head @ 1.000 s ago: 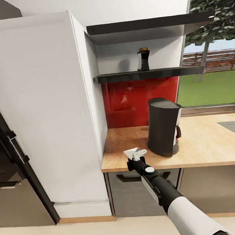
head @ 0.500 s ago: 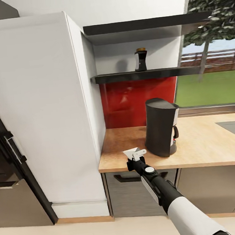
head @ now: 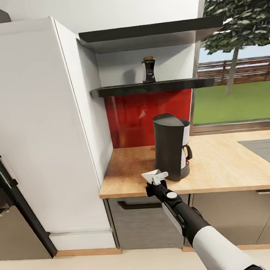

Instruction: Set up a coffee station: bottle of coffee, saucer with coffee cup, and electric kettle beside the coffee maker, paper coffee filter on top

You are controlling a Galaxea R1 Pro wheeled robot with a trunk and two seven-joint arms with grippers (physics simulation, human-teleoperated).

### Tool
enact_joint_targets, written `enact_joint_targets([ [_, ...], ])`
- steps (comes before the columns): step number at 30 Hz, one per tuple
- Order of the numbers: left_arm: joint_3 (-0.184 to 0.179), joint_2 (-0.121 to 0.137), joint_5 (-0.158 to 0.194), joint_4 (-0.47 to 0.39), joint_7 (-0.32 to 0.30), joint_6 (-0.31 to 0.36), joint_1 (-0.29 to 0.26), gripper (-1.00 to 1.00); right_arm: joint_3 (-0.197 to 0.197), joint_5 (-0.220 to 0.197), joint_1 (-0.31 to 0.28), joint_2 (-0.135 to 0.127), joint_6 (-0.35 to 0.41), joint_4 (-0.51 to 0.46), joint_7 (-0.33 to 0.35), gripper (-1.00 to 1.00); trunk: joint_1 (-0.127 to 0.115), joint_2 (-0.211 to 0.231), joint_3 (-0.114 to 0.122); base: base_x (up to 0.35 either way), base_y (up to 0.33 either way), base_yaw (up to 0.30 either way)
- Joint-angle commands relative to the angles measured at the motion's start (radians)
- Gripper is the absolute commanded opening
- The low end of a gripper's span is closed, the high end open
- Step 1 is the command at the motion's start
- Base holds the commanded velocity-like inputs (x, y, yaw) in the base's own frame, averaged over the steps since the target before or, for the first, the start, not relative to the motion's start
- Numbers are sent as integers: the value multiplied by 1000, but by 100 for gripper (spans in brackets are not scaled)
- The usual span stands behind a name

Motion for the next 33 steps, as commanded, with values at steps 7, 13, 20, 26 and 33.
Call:
enact_joint_targets([
  [7,0,1,7,-2,1,-2,0,100,1,-3,-1,0,5,-2,2,-100,0,-2,-2,-198,-215,0],
  [13,0,0,7,-2,2,-2,0,100,1,-3,-1,0,5,-3,2,-100,0,-2,-2,-18,-268,0],
  [20,0,-1,7,-2,2,-2,0,100,1,-3,-1,0,5,-3,2,-100,0,-2,-2,0,-275,0],
  [26,0,-1,7,-2,2,-2,0,100,1,-3,-1,0,5,-3,2,-100,0,-2,-2,0,-275,0],
  [33,0,0,7,-2,2,-1,0,100,1,-3,-1,0,5,-3,2,-100,0,-2,-2,0,-276,0],
])
